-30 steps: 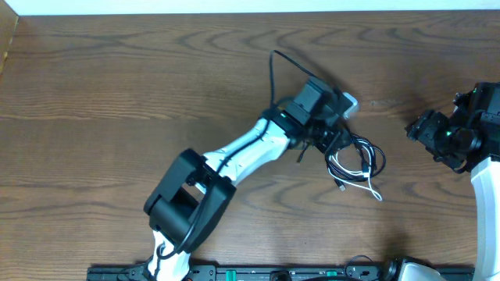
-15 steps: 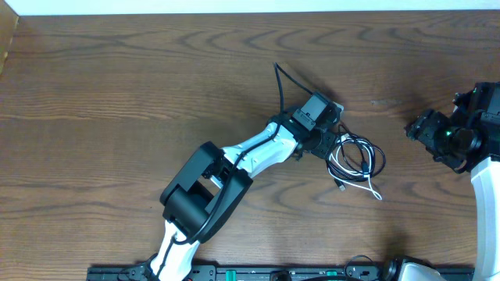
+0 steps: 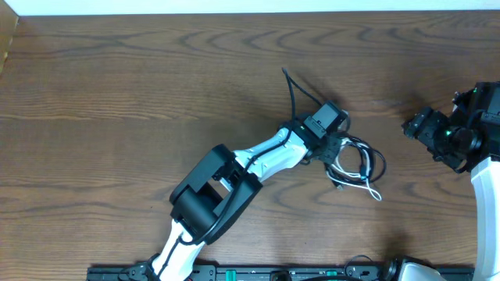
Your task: Untangle cables
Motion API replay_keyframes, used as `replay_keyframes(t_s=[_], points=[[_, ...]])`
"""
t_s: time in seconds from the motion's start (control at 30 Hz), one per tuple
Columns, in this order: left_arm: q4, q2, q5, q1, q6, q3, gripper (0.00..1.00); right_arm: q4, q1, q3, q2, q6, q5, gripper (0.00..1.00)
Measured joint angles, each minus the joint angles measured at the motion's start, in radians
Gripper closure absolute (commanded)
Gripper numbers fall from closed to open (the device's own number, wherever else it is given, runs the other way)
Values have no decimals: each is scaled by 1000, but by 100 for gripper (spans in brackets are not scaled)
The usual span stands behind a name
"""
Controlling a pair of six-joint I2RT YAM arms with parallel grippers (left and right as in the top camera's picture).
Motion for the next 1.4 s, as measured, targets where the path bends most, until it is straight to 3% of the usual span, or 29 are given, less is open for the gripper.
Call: replay_keyframes(t_s=[0.13, 0.4, 0.57, 0.7, 0.73, 0.8, 0.83, 0.93, 1.0, 1.2, 1.4], points=[[-178, -92, -24, 67, -2, 7, 93, 50, 36, 0, 2, 0, -49, 16], [-186, -531, 329, 239, 21, 66, 93, 258, 129, 0, 26, -46, -384, 17], [-185, -554, 406, 261, 36, 62, 93, 321, 205, 0, 30, -53, -464, 21], [-209, -554, 357, 274, 56, 62, 92, 331, 235, 0, 67, -30, -460, 21], [-220, -553, 316, 276, 58, 61, 83, 331, 234, 0, 78, -24, -452, 21], [-231, -549, 230, 280, 57, 61, 45, 328, 229, 0, 105, -11, -428, 20], [-232, -543, 193, 282, 64, 61, 36, 324, 224, 0, 116, -6, -408, 19], [-231, -476, 105, 283, 66, 61, 32, 312, 214, 0, 122, 2, -341, 12], [-232, -425, 98, 283, 118, 61, 31, 301, 214, 0, 122, -33, -307, 11], [-253, -238, 121, 283, 516, 61, 27, 219, 217, 0, 122, -160, -222, 10], [-299, -122, 116, 283, 715, 60, 27, 174, 217, 0, 124, -194, -166, 10]])
